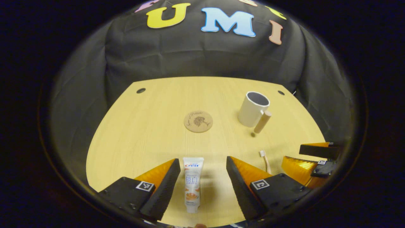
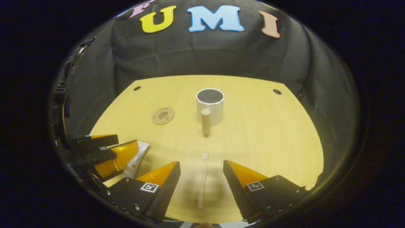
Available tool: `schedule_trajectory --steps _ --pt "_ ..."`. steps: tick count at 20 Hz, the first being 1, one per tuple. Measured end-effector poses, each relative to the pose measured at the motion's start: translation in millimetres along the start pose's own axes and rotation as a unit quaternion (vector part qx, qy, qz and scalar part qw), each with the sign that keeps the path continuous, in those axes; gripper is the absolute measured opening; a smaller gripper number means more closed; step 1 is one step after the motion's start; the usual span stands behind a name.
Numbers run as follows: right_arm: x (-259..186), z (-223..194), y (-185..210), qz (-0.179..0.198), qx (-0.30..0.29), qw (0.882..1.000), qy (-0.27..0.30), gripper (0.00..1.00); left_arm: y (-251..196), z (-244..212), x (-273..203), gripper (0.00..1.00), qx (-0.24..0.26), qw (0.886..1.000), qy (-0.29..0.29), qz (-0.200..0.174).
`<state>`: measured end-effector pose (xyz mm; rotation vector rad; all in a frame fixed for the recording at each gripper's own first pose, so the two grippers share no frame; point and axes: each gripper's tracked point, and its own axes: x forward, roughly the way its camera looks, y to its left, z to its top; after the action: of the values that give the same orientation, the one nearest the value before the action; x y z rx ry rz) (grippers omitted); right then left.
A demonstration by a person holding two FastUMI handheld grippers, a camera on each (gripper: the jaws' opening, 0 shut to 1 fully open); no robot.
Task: Put the toothbrush and toothpaste on the desktop into the cup, then pick up the cup and place it on the coaster on the desktop.
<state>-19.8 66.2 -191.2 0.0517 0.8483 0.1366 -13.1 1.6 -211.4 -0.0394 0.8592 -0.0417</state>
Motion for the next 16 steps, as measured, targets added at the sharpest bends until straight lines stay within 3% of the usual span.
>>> schedule_trajectory --steps 6,16 --pt "16.7 -21.1 -0.9 -0.002 0.01 0.997 0.075 0.87 5.2 -28.0 20.7 0.96 -0.002 0.996 0.089 0.004" --pt "41.5 -52.8 -4.0 -0.004 0.026 0.983 0.182 0.87 12.3 -71.0 46.5 0.96 0.01 0.978 0.206 0.006"
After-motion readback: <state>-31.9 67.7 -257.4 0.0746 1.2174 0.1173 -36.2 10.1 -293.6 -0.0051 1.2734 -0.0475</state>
